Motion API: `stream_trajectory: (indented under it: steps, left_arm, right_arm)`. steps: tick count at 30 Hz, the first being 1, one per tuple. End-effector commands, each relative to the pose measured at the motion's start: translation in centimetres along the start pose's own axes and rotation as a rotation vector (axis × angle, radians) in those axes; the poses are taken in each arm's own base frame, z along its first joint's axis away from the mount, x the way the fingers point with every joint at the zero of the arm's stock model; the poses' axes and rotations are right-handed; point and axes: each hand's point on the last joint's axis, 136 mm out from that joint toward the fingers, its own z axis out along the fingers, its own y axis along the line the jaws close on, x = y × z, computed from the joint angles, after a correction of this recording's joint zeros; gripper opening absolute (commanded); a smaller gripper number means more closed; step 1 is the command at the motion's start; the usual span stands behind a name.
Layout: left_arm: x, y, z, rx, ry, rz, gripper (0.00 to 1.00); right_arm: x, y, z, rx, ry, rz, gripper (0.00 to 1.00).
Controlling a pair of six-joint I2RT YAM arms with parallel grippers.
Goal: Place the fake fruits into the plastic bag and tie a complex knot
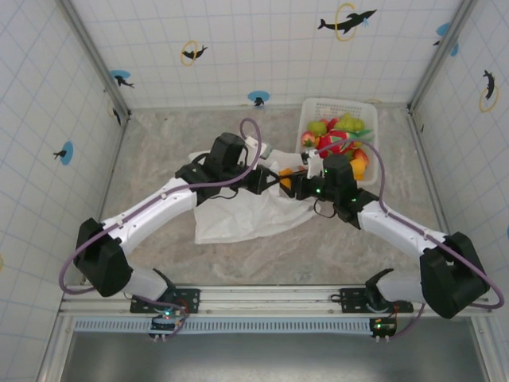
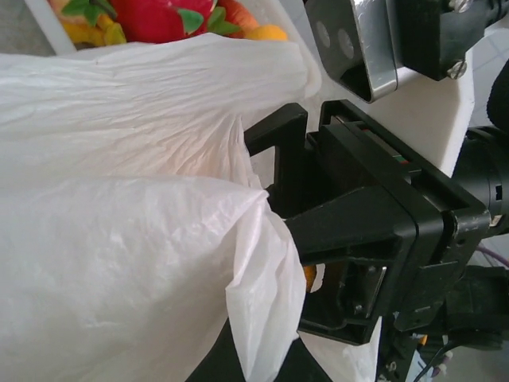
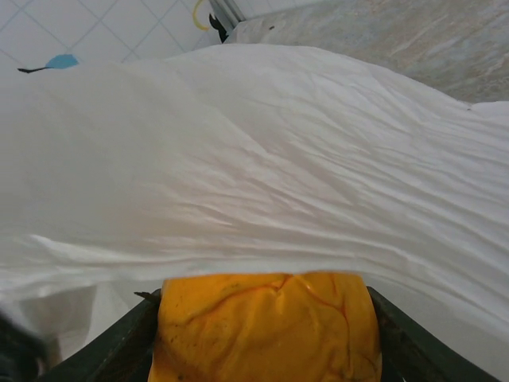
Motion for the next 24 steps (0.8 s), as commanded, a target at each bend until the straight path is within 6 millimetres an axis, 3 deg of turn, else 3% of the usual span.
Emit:
stream_trajectory:
  steps: [1, 12, 24]
  left_arm:
    - [-0.6, 0.6, -1.4, -0.02, -0.056, -0.004, 0.0]
    - [0.8, 4.0, -4.3, -0.063, -0.106, -0.072, 0.0]
    - [1.4, 5.3, -4.7, -0.092, -0.112, -0.105, 0.0]
  right_arm:
    - [1.1, 0.1, 1.4, 0.015, 0.044, -0.018, 0.55]
    - [1.4, 1.9, 6.6, -0.019, 0.076, -0.025, 0.56]
    - [0.0, 2.6, 12.0, -0.009, 0.02, -0.004, 0.58]
